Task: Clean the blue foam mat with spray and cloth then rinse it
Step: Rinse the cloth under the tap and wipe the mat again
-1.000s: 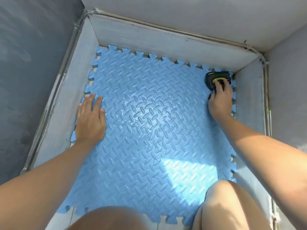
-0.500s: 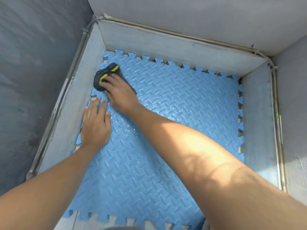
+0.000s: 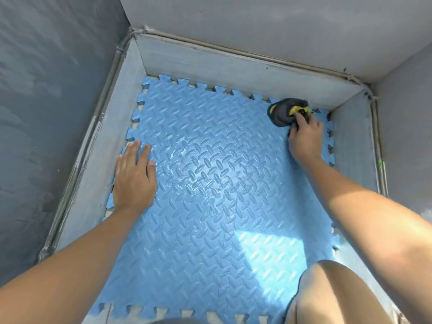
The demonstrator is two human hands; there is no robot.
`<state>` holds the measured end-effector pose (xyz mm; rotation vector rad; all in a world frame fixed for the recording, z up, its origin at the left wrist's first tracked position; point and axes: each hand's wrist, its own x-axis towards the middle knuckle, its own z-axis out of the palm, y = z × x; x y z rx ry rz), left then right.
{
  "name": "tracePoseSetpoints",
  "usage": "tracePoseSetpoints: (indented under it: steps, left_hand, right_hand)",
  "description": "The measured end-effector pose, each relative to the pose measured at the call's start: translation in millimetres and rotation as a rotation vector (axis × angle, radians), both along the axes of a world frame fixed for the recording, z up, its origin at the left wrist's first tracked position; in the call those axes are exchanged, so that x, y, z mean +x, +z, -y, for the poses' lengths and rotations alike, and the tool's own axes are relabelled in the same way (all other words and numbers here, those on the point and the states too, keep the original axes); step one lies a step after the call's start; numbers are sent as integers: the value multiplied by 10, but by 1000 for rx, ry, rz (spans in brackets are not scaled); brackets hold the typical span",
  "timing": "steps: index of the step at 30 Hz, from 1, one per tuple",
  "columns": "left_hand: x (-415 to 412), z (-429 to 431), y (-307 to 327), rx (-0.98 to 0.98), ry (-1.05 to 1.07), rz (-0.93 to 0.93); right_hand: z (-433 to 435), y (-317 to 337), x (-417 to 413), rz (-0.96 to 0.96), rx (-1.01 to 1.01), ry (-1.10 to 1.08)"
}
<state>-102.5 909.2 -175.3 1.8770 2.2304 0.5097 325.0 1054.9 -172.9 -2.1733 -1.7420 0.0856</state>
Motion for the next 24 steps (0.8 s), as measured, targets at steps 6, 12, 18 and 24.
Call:
tracePoseSetpoints:
  steps: [6,12,18,24]
  left_hand:
    - [2,-9,-35,7,-1,-10]
    - [5,-8,-28,12,-1,-8]
    - [-1,-1,-18,14,-2,-8]
    - [-10,9,-40,22,-12,-15]
  right_hand:
    - [258,126,35,-73,-68,-286]
    - [1287,174,-1399,-163,-44,489]
    - [2141,219,-1465,-115,-200,1204]
    - [1118,135,-302,-15,-87,720]
